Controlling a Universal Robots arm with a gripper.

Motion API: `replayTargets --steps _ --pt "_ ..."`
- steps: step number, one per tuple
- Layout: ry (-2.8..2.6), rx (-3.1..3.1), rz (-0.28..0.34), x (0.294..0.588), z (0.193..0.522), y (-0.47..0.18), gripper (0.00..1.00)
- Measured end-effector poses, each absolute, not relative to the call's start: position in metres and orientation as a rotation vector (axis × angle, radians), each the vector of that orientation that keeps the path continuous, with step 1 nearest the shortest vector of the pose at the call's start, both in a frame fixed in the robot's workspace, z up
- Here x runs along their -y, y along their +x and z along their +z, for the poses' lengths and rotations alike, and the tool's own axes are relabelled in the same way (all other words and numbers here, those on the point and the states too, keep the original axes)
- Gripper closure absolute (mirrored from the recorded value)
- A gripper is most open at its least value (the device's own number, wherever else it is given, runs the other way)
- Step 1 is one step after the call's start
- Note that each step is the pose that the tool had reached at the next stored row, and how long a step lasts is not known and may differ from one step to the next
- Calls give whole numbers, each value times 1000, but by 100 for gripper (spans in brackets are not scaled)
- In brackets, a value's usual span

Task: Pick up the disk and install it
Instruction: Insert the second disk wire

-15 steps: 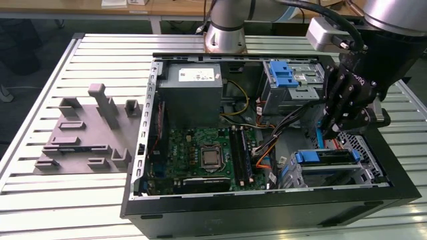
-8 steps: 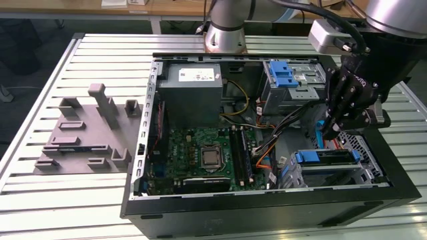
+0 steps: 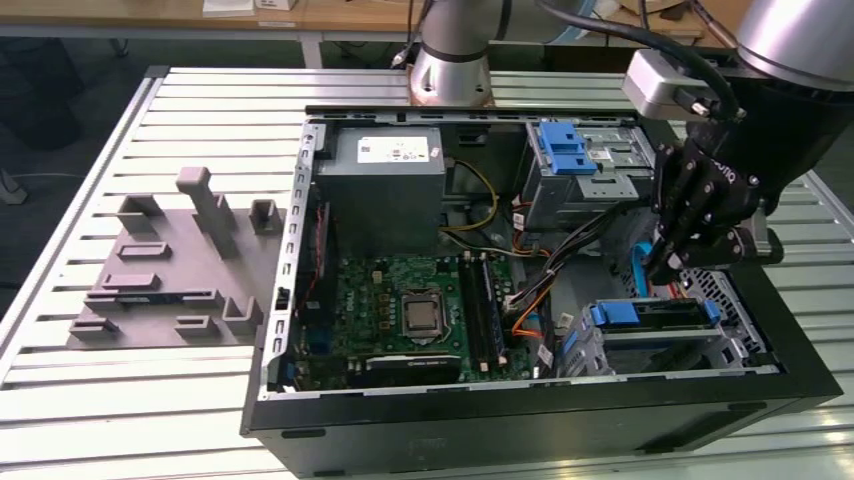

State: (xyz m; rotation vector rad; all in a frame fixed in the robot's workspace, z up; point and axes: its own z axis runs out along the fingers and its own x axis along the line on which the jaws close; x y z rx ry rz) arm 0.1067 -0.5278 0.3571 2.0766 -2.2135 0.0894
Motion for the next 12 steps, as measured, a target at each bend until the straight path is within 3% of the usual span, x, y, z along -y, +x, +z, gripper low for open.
replayTargets --steps 12 --pt "2046 2236 80 531 352 108 84"
